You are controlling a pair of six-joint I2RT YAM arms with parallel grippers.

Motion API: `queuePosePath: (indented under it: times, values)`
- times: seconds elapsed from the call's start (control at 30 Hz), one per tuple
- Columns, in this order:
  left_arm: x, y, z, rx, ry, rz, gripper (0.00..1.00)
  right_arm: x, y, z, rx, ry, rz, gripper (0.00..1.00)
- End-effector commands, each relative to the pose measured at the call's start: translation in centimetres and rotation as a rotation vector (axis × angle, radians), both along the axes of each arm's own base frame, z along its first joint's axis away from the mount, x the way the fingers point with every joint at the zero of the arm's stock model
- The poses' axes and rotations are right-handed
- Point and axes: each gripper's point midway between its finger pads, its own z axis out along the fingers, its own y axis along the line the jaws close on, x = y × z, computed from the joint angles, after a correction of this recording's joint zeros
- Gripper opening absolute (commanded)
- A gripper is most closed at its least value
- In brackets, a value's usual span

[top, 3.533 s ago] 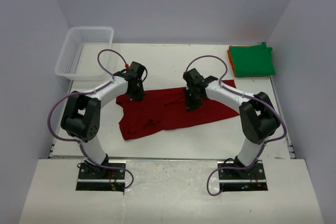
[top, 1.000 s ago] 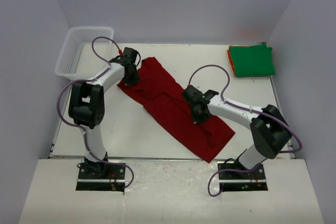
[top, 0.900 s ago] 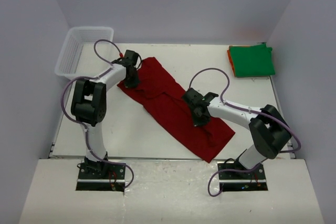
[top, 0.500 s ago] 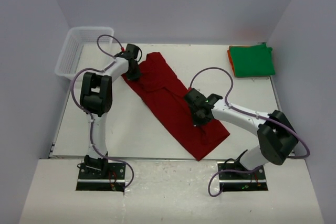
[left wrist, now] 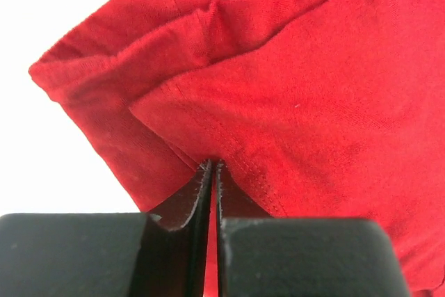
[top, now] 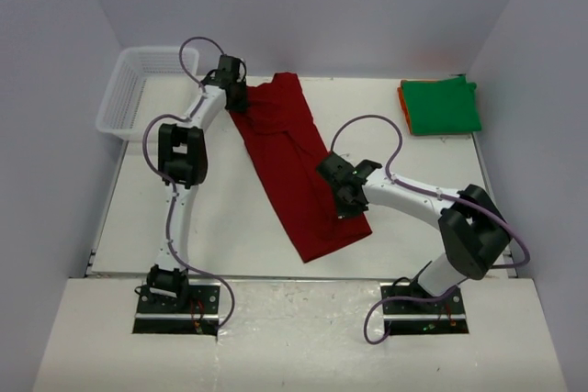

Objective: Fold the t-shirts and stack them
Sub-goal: Rotate the tshirt 90 degrees

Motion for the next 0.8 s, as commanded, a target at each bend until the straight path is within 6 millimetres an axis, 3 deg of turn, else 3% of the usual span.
queuePosePath:
  times: [0.0, 0.03, 0.07, 0.13, 0.17, 0.23, 0.27, 0.3, 0.4, 0.43, 0.47, 0.5, 0.53, 0.57, 0.6, 0.63, 0.67, 0.7, 0.77]
  values:
    - [3.1, -0.1, 6.4, -0.002, -0.203, -0.107, 0.1, 0.8, 0.5, 0.7, 0.007, -0.038, -0.001, 0.0]
    - [3.5, -0.1, 8.0, -0.002, -0.244, -0.105, 0.12, 1.0, 0.4, 0.8, 0.001, -0.043, -0.003, 0.0]
    - [4.0, -0.1, 11.2, -0.008, -0.32, -0.103, 0.15, 1.0, 0.3, 0.7, -0.007, -0.039, -0.002, 0.0]
    - [4.0, -0.6, 14.7, -0.033, -0.393, -0.111, 0.21, 1.0, 0.4, 0.6, -0.011, -0.035, -0.001, 0.0]
    - [3.8, -0.8, 18.3, -0.057, -0.457, -0.119, 0.24, 1.1, 0.3, 0.6, -0.018, -0.037, -0.001, 0.0]
    - [3.0, -1.8, 21.8, -0.122, -0.502, -0.136, 0.32, 1.2, 0.2, 0.5, -0.026, -0.041, -0.006, 0.0]
    - [2.0, -2.4, 24.9, -0.16, -0.544, -0.151, 0.35, 1.3, 0.1, 0.6, -0.025, -0.048, -0.01, 0.0]
    - [1.2, -3.1, 26.1, -0.199, -0.55, -0.16, 0.41, 1.3, 0.0, 0.5, -0.029, -0.049, -0.015, 0.0]
    - [-1.8, -5.3, 29.8, -0.25, -0.561, -0.182, 0.46, 1.5, -0.2, 0.4, -0.03, -0.049, -0.024, 0.0]
    - [-2.6, -5.8, 30.0, -0.257, -0.548, -0.171, 0.46, 1.5, -0.4, 0.3, -0.033, -0.046, -0.033, 0.0]
    - [-3.7, -7.1, 28.7, -0.271, -0.502, -0.181, 0.46, 1.5, -0.4, 0.2, -0.031, -0.045, -0.04, 0.0]
    - [-5.2, -7.7, 29.3, -0.304, -0.481, -0.165, 0.42, 1.5, -0.8, 0.0, -0.035, -0.037, -0.049, 0.0]
    - [-6.1, -8.3, 28.6, -0.312, -0.451, -0.165, 0.39, 1.6, -0.9, -0.1, -0.036, -0.036, -0.053, 0.0]
    - [-7.6, -9.6, 25.2, -0.305, -0.365, -0.169, 0.32, 1.7, -1.0, -0.1, -0.036, -0.039, -0.054, 0.0]
    - [-9.0, -10.0, 25.0, -0.311, -0.338, -0.151, 0.12, 1.7, -1.5, -0.3, -0.041, -0.037, -0.061, 0.0]
    - [-10.0, -10.7, 23.4, -0.285, -0.301, -0.139, 0.01, 1.8, -1.6, -0.3, -0.037, -0.038, -0.063, 0.0]
    - [-11.4, -10.6, 20.0, -0.256, -0.221, -0.119, 0.0, 1.9, -1.5, -0.4, -0.027, -0.038, -0.067, 0.0]
    - [-12.5, -10.7, 19.5, -0.261, -0.203, -0.097, 0.0, 2.0, -1.8, -0.5, -0.022, -0.034, -0.07, 0.0]
    - [-15.2, -11.0, 16.5, -0.246, -0.151, -0.089, 0.0, 2.0, -1.3, -0.6, 0.019, -0.024, -0.064, 0.0]
